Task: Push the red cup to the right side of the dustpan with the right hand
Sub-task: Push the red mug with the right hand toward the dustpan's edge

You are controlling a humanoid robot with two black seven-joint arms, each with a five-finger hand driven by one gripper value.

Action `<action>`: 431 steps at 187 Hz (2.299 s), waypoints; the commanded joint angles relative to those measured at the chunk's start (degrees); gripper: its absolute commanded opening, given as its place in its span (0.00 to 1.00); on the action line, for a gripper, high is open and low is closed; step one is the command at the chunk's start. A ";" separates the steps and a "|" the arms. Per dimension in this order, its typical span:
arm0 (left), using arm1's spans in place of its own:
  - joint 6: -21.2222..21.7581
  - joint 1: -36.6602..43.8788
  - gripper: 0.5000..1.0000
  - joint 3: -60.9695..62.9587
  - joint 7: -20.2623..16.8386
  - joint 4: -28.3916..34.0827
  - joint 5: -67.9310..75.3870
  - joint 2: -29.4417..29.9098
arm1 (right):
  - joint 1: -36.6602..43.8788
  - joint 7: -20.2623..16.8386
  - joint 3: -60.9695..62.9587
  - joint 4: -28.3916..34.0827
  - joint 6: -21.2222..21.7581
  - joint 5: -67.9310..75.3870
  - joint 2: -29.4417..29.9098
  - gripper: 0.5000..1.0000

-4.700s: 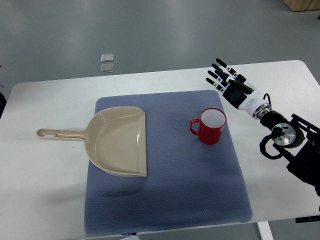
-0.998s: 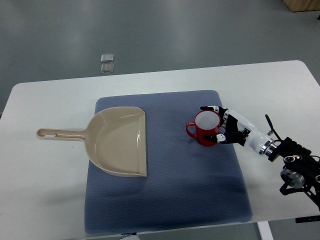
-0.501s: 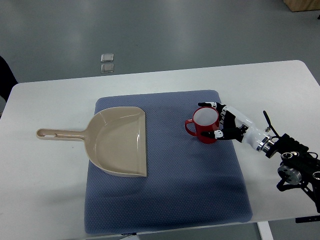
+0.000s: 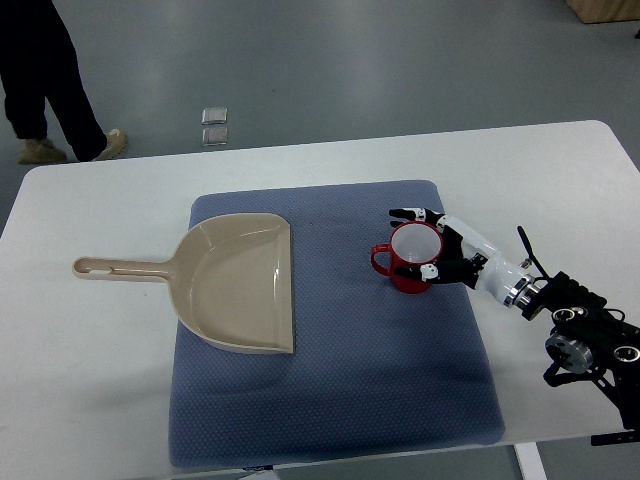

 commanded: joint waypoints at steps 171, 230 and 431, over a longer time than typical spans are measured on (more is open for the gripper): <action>0.00 0.09 1.00 0.00 0.00 0.00 0.00 0.00 | 0.34 0.00 -2.64 -3.00 -6.93 -0.89 10.83 0.86; 0.00 0.09 1.00 0.00 0.00 0.00 0.00 0.00 | 1.31 0.00 -3.61 -3.00 -9.22 -2.65 14.88 0.86; 0.00 0.09 1.00 0.00 0.00 0.09 0.00 0.00 | 4.74 0.00 -8.97 -4.85 -12.03 -2.56 14.88 0.86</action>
